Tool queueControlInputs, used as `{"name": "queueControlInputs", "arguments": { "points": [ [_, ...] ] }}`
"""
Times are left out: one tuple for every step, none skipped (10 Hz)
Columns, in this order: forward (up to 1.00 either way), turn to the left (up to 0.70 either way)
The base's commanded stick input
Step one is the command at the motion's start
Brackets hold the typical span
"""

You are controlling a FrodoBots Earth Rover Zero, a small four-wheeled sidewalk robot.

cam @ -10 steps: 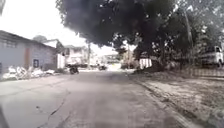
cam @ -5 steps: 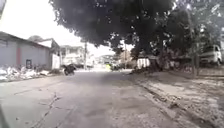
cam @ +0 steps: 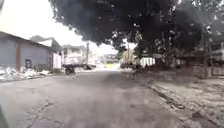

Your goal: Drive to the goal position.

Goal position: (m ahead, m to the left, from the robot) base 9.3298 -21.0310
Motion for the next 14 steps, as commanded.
{"name": "queueControlInputs", "arguments": {
  "points": [
    [0.7, -0.21],
    [0.7, -0.08],
    [0.7, 0.0],
    [0.7, 0.0],
    [0.7, 0.0],
    [0.7, 0.0],
    [0.7, 0.0],
    [0.7, -0.06],
    [0.7, -0.27],
    [0.7, -0.31],
    [0.7, -0.23],
    [0.7, -0.07],
    [0.7, 0.0],
    [0.7, 0.0]
  ]
}}
